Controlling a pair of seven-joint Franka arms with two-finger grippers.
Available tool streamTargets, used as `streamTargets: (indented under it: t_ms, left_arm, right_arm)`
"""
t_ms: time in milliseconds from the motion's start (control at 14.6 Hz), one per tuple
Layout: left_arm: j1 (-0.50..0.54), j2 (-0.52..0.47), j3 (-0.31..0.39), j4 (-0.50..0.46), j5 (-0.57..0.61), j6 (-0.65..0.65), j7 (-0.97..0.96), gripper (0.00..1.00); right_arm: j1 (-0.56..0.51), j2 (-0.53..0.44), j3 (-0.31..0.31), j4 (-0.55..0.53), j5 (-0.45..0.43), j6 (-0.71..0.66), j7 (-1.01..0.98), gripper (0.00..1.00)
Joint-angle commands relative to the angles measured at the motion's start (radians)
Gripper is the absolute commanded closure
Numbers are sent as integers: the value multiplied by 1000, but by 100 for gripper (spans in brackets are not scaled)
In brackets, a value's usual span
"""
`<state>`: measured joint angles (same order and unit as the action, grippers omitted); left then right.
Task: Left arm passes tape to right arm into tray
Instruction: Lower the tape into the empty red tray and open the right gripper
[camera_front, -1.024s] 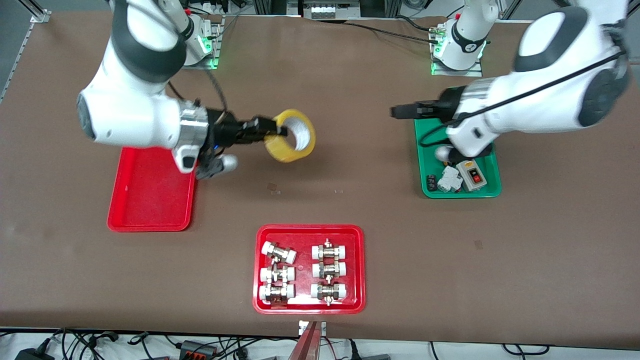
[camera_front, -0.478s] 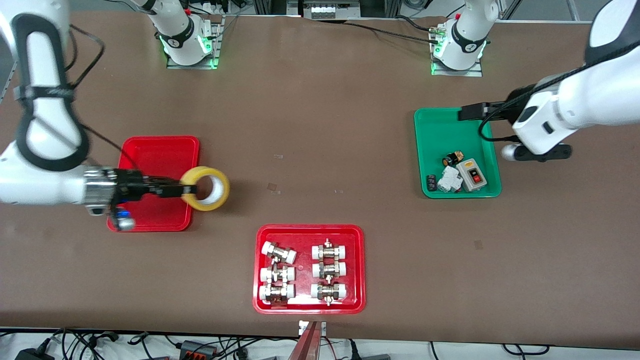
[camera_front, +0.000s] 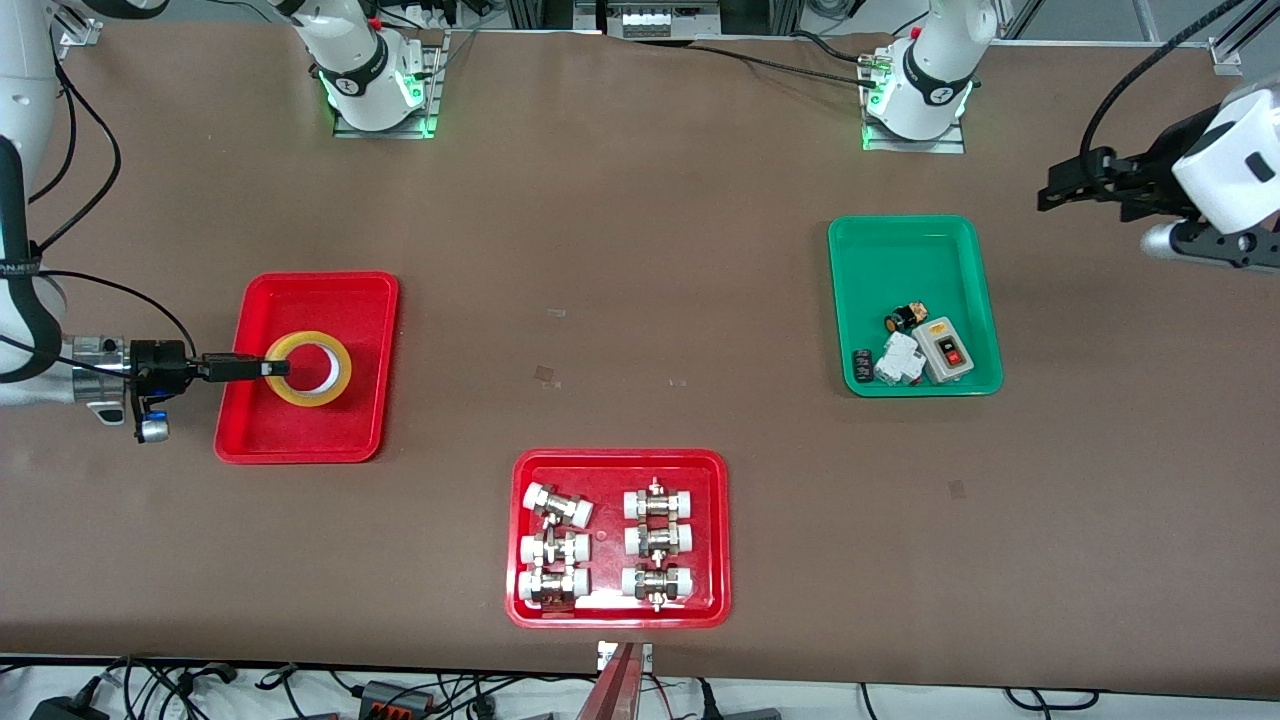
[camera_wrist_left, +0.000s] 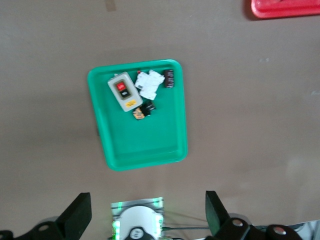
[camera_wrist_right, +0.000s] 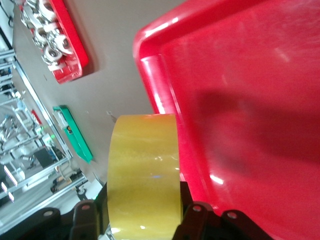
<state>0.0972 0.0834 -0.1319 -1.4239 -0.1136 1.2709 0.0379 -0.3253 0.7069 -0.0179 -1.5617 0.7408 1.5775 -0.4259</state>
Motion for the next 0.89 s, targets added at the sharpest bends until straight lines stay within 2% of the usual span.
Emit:
streamTargets:
  t_ms: [0, 137, 341, 410, 478, 546, 819]
  left_arm:
    - [-31, -147, 81, -228, 40, 149, 163, 0]
    - [-43, -175, 87, -279, 77, 208, 188, 0]
    - [-45, -188, 97, -293, 80, 251, 182, 0]
    - [-45, -189, 97, -291, 81, 263, 175, 0]
    - [-42, -198, 97, -291, 95, 283, 175, 0]
    - [-39, -215, 97, -293, 119, 307, 175, 0]
    - [-39, -235, 97, -291, 129, 347, 172, 0]
  right_arm:
    - [-17, 31, 23, 17, -11, -27, -51, 73]
    - [-26, 37, 24, 2, -15, -27, -68, 72]
    - [-28, 55, 23, -1, -37, -18, -102, 70]
    - [-28, 56, 23, 0, -40, -16, -103, 63]
    - [-26, 56, 23, 2, -53, -10, -102, 35]
    - [-24, 56, 24, 2, -60, 1, -102, 0]
    - [-12, 59, 24, -6, -107, 36, -120, 0]
